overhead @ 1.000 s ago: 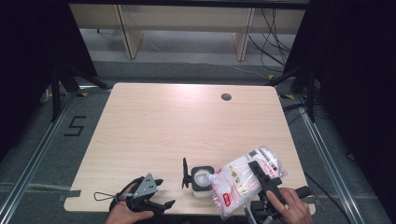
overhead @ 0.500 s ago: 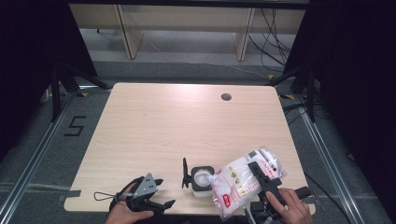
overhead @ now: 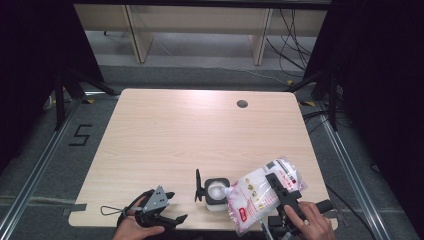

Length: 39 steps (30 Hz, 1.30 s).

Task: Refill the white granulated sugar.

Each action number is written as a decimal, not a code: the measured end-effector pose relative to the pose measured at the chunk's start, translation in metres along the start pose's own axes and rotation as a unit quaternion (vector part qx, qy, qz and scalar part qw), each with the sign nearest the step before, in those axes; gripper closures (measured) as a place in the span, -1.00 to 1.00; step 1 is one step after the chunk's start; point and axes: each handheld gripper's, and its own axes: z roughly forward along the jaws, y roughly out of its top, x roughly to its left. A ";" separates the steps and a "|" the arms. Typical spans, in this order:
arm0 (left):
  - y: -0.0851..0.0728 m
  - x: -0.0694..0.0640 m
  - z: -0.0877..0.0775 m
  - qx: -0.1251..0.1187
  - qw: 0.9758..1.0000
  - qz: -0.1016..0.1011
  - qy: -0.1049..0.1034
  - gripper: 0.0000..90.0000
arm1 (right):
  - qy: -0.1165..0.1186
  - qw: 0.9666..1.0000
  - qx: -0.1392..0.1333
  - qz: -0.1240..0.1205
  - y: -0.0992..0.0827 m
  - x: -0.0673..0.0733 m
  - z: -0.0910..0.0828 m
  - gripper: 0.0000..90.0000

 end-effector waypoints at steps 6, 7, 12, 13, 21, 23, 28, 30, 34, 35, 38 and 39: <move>0.000 -0.001 0.000 -0.003 1.000 -0.006 -0.004 -0.61 | -0.003 1.000 0.004 -0.013 0.001 -0.002 -0.001 0.20; 0.000 0.001 0.000 0.001 1.000 0.002 0.001 -0.61 | -0.003 1.000 0.003 -0.011 0.002 -0.002 -0.001 0.20; 0.000 0.000 0.000 -0.001 1.000 -0.002 -0.001 -0.61 | -0.003 1.000 0.002 -0.014 0.001 -0.002 -0.001 0.20; 0.000 0.000 0.000 -0.001 1.000 -0.001 -0.001 -0.61 | -0.002 1.000 0.001 -0.014 0.001 -0.003 -0.001 0.20; 0.000 0.000 0.001 -0.005 1.000 -0.006 -0.002 -0.61 | -0.002 1.000 -0.003 -0.012 0.001 -0.002 0.000 0.21; 0.000 0.001 0.000 0.005 1.000 0.004 0.001 -0.61 | -0.002 1.000 -0.006 -0.008 0.000 -0.002 0.001 0.22; 0.000 0.000 0.000 -0.003 1.000 -0.006 0.000 -0.61 | 0.006 1.000 0.000 0.006 0.000 0.000 0.000 0.22; 0.000 0.000 0.000 -0.003 1.000 0.007 -0.004 -0.61 | 0.007 1.000 0.003 0.010 0.000 -0.001 -0.001 0.23; 0.000 0.000 0.000 -0.001 1.000 -0.005 -0.001 -0.61 | 0.010 0.999 0.000 0.046 -0.003 0.001 0.000 0.23; 0.000 0.000 0.000 0.002 1.000 -0.002 0.002 -0.61 | 0.012 0.999 -0.004 0.038 -0.003 -0.001 0.000 0.24; 0.000 -0.001 0.000 -0.005 1.000 -0.009 -0.002 -0.61 | 0.007 0.999 -0.008 0.030 -0.004 -0.003 0.000 0.24; 0.000 0.000 -0.001 0.000 1.000 -0.004 -0.004 -0.61 | 0.009 0.999 -0.011 0.036 -0.004 -0.002 0.000 0.24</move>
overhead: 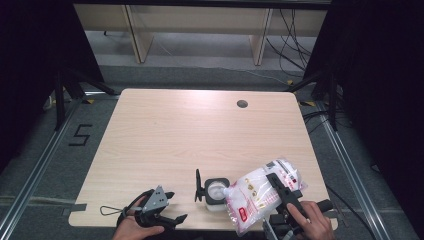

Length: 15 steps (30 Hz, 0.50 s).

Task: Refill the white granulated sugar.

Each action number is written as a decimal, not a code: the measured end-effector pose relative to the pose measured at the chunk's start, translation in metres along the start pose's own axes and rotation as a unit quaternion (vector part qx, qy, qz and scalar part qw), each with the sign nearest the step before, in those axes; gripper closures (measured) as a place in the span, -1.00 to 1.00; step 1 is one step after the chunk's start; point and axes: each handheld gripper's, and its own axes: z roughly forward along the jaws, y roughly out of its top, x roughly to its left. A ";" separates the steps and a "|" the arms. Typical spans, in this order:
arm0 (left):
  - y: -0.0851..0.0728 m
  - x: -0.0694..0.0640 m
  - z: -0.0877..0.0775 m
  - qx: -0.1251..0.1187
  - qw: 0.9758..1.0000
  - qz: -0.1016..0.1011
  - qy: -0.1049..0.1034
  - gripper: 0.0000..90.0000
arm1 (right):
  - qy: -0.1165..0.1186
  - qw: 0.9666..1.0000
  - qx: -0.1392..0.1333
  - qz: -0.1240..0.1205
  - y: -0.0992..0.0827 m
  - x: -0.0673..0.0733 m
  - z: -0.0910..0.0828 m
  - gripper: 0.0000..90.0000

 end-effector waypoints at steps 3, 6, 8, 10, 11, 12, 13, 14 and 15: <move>-0.001 -0.001 0.000 -0.001 1.000 0.001 0.003 -0.61 | 0.004 1.000 0.002 0.013 -0.001 0.001 0.000 0.24; 0.000 0.000 0.000 -0.002 1.000 0.002 0.001 -0.61 | 0.005 1.000 0.003 0.013 -0.002 0.000 -0.001 0.24; 0.000 0.000 0.000 0.006 1.000 0.005 0.007 -0.61 | 0.002 1.000 0.003 0.009 -0.003 -0.001 0.000 0.24; -0.001 -0.001 0.000 0.000 1.000 0.000 0.004 -0.61 | 0.005 1.000 0.007 0.017 -0.004 0.001 0.000 0.24; 0.000 -0.001 0.001 -0.004 1.000 -0.006 0.003 -0.61 | 0.005 1.000 0.007 0.018 -0.004 0.001 0.000 0.24; 0.000 0.001 0.000 -0.001 1.000 0.007 0.002 -0.61 | 0.000 1.000 0.004 0.004 -0.004 -0.001 0.000 0.24; 0.000 0.001 0.000 -0.001 1.000 0.012 0.002 -0.61 | -0.001 1.000 0.004 0.003 -0.004 -0.001 0.000 0.24; -0.001 -0.001 0.001 -0.002 1.000 -0.005 0.004 -0.61 | 0.000 1.000 0.005 0.003 -0.004 -0.001 0.000 0.25; -0.001 0.000 0.000 0.007 1.000 0.008 0.006 -0.61 | 0.003 1.000 0.009 0.014 -0.004 0.001 -0.001 0.25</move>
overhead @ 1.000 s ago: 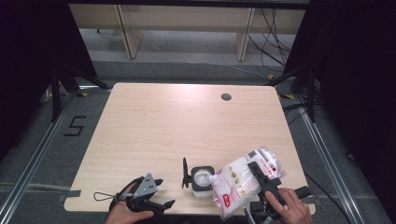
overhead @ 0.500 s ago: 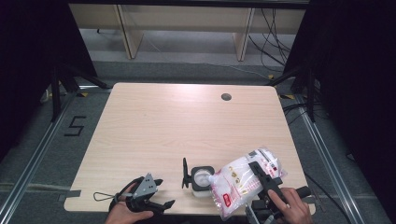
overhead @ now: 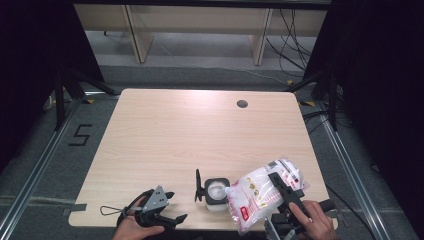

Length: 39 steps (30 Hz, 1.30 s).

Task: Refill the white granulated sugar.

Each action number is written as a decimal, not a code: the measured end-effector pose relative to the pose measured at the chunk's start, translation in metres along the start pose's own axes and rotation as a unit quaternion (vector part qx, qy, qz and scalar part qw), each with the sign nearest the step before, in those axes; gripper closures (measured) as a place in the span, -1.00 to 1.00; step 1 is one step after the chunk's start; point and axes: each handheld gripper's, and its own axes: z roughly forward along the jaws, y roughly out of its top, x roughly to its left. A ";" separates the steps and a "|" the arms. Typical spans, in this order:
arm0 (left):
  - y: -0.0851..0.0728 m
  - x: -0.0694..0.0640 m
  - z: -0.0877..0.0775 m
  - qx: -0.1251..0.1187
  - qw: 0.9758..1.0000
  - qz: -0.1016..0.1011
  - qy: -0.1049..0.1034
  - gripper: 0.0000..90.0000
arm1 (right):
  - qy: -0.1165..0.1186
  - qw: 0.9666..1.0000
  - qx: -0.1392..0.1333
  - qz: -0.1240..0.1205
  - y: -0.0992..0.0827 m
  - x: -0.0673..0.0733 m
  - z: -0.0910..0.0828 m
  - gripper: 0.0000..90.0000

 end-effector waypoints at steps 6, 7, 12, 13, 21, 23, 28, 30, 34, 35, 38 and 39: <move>0.000 -0.001 0.000 -0.005 1.000 -0.005 -0.002 -0.61 | 0.001 1.000 -0.009 -0.002 0.000 -0.002 0.000 0.25; 0.000 -0.001 0.000 -0.005 1.000 -0.007 -0.001 -0.61 | 0.004 1.000 -0.005 0.004 0.000 -0.002 0.000 0.25; 0.000 -0.001 0.000 -0.007 1.000 -0.007 -0.003 -0.61 | 0.009 0.999 -0.006 0.033 -0.003 0.001 0.000 0.25; 0.000 -0.001 0.000 -0.007 1.000 -0.008 -0.003 -0.61 | 0.005 1.000 -0.014 0.019 -0.003 -0.002 0.001 0.25; 0.001 0.000 0.000 -0.007 1.000 -0.009 -0.004 -0.61 | 0.016 0.998 -0.023 0.049 -0.012 -0.003 0.002 0.26; 0.000 -0.001 0.000 -0.005 1.000 -0.008 0.000 -0.61 | 0.023 0.995 -0.022 0.096 -0.013 0.004 0.002 0.27; 0.001 0.000 0.000 -0.006 1.000 -0.007 -0.004 -0.61 | 0.037 0.996 -0.034 0.074 -0.010 0.008 0.006 0.29; 0.000 -0.002 0.001 -0.013 1.000 -0.014 -0.004 -0.61 | 0.042 0.996 -0.040 0.069 -0.009 0.010 0.008 0.29; 0.001 -0.001 0.000 -0.006 1.000 -0.008 -0.003 -0.61 | 0.050 0.991 -0.041 0.113 -0.010 0.013 0.008 0.30; 0.000 -0.002 0.001 -0.012 1.000 -0.015 -0.004 -0.61 | 0.043 0.994 -0.052 0.080 -0.011 0.008 0.009 0.30; 0.001 0.000 0.000 -0.006 1.000 -0.003 -0.004 -0.61 | 0.044 0.994 -0.055 0.083 -0.015 0.007 0.010 0.31; 0.000 0.000 0.000 -0.006 1.000 -0.009 -0.004 -0.61 | 0.055 0.989 -0.043 0.134 -0.016 0.014 0.009 0.32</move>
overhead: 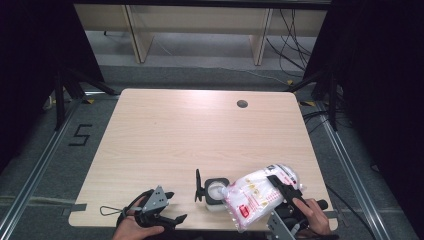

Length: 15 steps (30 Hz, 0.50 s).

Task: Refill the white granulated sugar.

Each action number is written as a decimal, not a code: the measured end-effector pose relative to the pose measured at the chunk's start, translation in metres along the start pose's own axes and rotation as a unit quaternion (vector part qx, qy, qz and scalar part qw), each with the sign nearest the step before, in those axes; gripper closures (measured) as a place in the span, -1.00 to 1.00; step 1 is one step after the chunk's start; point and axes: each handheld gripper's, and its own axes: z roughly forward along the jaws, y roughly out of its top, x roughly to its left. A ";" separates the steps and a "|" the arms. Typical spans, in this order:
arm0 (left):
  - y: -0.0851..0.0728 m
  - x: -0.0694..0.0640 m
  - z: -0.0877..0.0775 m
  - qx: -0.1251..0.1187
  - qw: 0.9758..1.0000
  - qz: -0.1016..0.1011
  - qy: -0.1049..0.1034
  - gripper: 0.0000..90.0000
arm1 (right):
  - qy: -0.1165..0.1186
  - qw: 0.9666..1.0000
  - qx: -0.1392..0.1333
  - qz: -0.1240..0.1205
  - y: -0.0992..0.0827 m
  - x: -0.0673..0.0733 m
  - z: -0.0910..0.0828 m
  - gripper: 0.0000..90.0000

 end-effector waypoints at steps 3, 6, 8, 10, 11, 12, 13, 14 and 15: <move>0.000 0.000 0.000 0.005 1.000 0.008 0.004 -0.61 | 0.006 1.000 -0.007 -0.004 -0.003 -0.002 0.002 0.33; 0.000 0.000 0.000 -0.001 1.000 0.002 0.000 -0.61 | 0.011 1.000 -0.020 0.009 -0.007 -0.005 0.004 0.35; 0.000 0.000 0.000 0.001 1.000 0.001 0.004 -0.61 | 0.016 0.998 -0.012 0.054 -0.011 0.001 0.006 0.36; 0.000 0.000 0.000 0.001 1.000 0.002 0.000 -0.61 | 0.023 0.998 -0.016 0.061 -0.013 0.002 0.008 0.37; 0.000 0.000 0.000 -0.001 1.000 0.001 -0.001 -0.61 | 0.028 0.998 -0.018 0.061 -0.014 0.001 0.008 0.37; 0.000 0.000 0.000 -0.002 1.000 0.003 -0.001 -0.61 | 0.025 0.999 -0.023 0.039 -0.014 -0.002 0.009 0.37; 0.000 0.000 0.000 -0.001 1.000 0.003 0.000 -0.61 | 0.031 0.996 -0.022 0.075 -0.015 0.003 0.009 0.37; 0.000 0.001 0.000 -0.002 1.000 0.007 0.000 -0.61 | 0.030 0.997 -0.027 0.061 -0.015 0.000 0.010 0.37; 0.000 0.002 -0.001 -0.002 1.000 0.018 -0.001 -0.61 | 0.034 0.996 -0.028 0.081 -0.016 0.002 0.010 0.38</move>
